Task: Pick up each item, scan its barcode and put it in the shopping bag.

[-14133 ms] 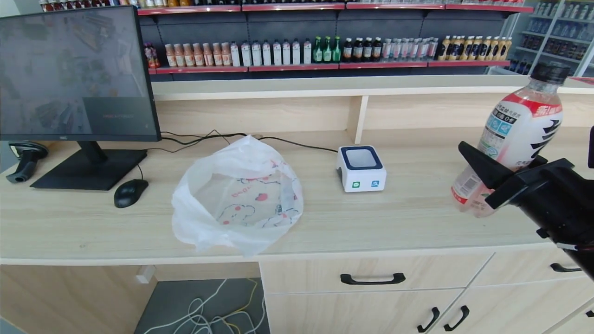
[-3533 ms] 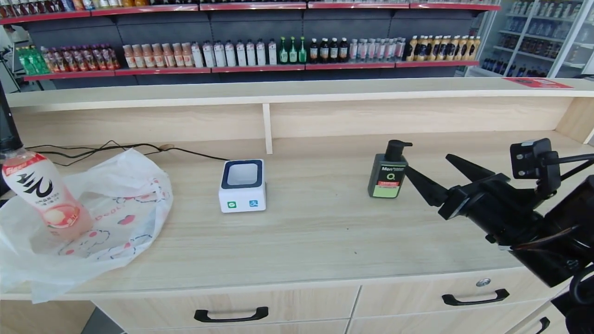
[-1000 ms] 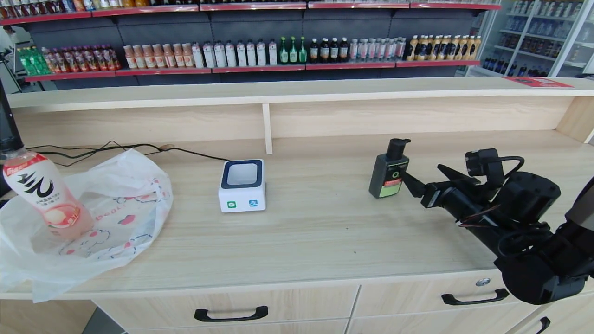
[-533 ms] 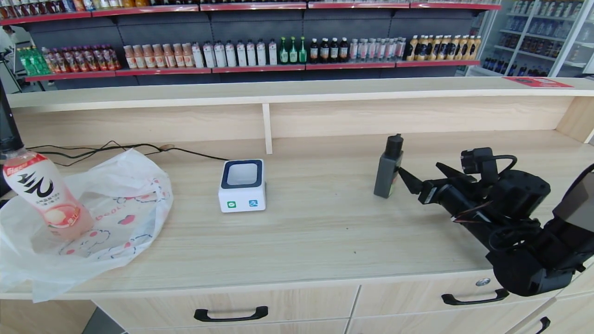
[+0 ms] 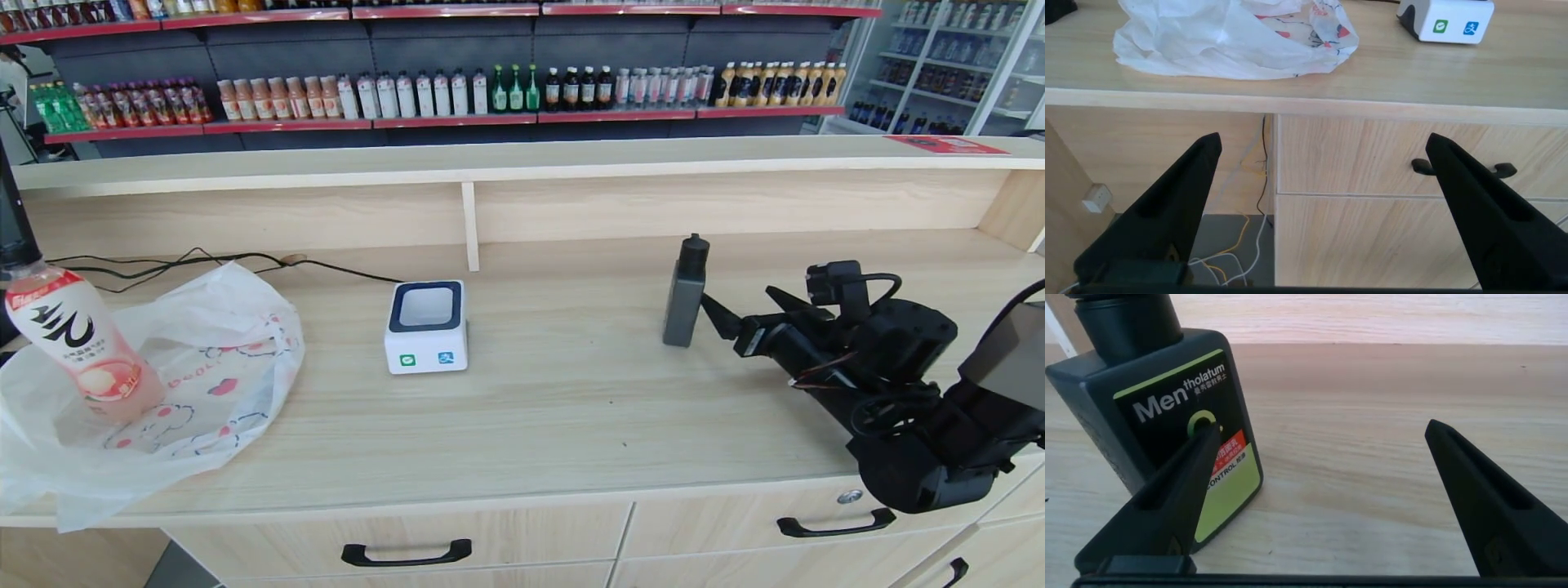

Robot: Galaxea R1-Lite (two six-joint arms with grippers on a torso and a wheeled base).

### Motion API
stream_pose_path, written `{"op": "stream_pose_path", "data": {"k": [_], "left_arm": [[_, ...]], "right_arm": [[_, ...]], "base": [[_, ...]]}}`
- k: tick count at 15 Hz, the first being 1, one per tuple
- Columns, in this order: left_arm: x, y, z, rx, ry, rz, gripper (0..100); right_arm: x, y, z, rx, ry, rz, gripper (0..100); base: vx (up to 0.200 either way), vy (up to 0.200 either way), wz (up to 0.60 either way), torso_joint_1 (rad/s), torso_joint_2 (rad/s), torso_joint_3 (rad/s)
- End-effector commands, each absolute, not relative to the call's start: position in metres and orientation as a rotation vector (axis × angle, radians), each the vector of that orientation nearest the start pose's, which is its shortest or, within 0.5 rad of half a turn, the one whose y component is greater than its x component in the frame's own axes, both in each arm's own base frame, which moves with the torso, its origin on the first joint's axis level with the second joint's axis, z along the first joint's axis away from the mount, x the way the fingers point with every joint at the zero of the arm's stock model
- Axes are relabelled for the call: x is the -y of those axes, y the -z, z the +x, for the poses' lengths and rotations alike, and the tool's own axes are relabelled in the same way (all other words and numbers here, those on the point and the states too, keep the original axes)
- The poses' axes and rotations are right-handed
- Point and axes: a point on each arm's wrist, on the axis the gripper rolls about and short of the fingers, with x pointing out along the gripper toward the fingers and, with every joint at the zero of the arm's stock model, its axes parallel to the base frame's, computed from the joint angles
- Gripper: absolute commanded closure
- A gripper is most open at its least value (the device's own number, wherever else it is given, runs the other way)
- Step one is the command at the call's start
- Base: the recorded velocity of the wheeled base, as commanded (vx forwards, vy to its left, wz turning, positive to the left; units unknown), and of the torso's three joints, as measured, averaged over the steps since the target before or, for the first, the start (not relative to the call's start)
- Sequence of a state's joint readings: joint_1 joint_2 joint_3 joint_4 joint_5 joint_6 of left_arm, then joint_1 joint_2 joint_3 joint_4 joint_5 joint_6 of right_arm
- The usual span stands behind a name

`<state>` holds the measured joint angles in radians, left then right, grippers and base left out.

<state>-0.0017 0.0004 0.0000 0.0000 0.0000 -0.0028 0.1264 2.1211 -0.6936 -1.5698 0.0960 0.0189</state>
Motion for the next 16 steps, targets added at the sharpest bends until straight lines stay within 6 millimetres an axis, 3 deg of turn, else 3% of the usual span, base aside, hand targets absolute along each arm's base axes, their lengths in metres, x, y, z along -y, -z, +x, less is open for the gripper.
{"op": "stream_pose_path", "data": {"k": [1,7,10,16], "left_arm": [[0.000,-0.075,-0.023,0.000,0.002,-0.003,0],[0.000,-0.075,-0.023,0.000,0.002,-0.003,0],[0.000,-0.075,-0.023,0.000,0.002,-0.003,0],[0.000,-0.075,-0.023,0.000,0.002,-0.003,0]], "right_arm": [[-0.047,-0.104,0.358,0.133,-0.222,0.020,0],[-0.036,-0.106,0.356,0.135,-0.196,0.004,0],[-0.025,-0.113,0.339,0.124,-0.171,0.005,0],[-0.053,-0.132,0.303,0.142,-0.265,-0.020,0]], "base": [[0.000,0.000,0.00,0.000,0.00,0.000],[0.000,0.000,0.00,0.000,0.00,0.000],[0.000,0.000,0.00,0.000,0.00,0.000],[0.000,0.000,0.00,0.000,0.00,0.000]]}}
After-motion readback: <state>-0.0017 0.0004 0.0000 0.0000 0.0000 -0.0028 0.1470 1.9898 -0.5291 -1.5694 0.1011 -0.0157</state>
